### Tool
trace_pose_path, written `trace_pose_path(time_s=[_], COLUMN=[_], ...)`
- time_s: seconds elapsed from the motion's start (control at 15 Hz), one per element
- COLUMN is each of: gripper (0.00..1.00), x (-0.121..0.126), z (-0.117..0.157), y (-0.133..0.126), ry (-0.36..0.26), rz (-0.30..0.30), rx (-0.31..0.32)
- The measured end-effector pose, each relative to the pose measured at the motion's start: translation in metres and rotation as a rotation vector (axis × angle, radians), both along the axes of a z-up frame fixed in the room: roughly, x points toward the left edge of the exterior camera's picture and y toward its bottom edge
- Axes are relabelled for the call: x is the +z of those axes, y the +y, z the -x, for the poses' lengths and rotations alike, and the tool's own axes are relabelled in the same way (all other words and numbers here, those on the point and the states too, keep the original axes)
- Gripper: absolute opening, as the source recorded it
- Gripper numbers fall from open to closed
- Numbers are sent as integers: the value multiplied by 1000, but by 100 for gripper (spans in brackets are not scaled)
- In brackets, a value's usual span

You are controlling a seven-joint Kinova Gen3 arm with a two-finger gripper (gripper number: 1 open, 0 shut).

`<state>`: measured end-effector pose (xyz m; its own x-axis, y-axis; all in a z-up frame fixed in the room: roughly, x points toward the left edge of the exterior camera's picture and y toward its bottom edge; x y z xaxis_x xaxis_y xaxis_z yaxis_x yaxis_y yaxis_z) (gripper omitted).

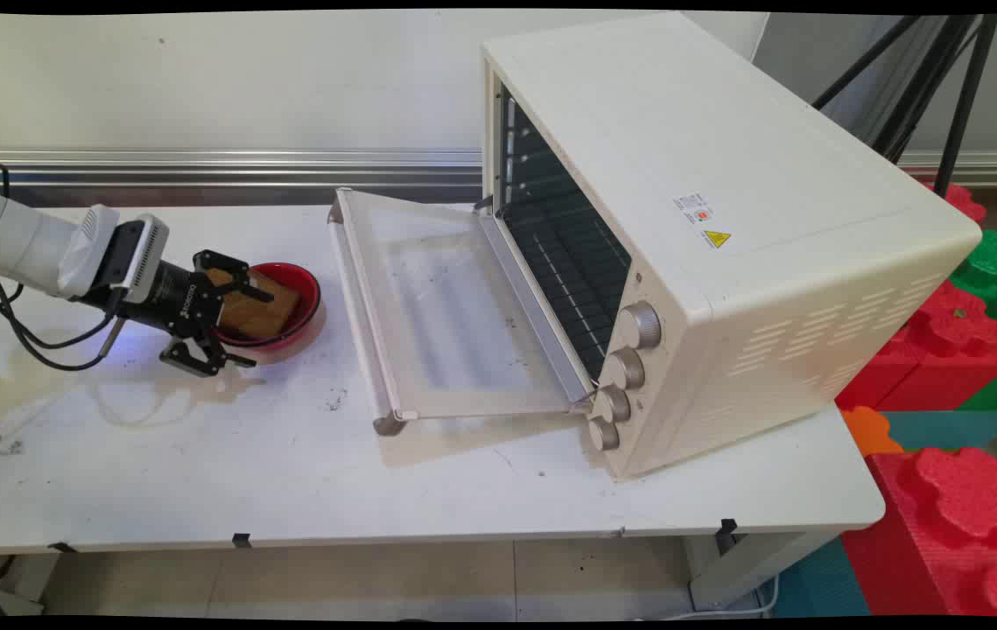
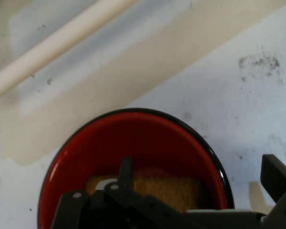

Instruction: Close the oven

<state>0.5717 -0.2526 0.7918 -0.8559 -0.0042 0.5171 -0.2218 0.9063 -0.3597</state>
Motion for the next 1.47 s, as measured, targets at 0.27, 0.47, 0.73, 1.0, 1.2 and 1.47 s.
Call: trace_pose_path(time_s=[0.27,0.47,0.73,1.0,1.2,1.47], gripper=[100,100,100,100,100,100], x=[11,24,39,48,51,53], z=[2,3,6,9,10,11], y=[1,4,11,15,16,16], ry=[27,62,134,202,231,263], rz=[1,-7,-42,-82,-100,-118], rx=[18,44,99,152,178,208])
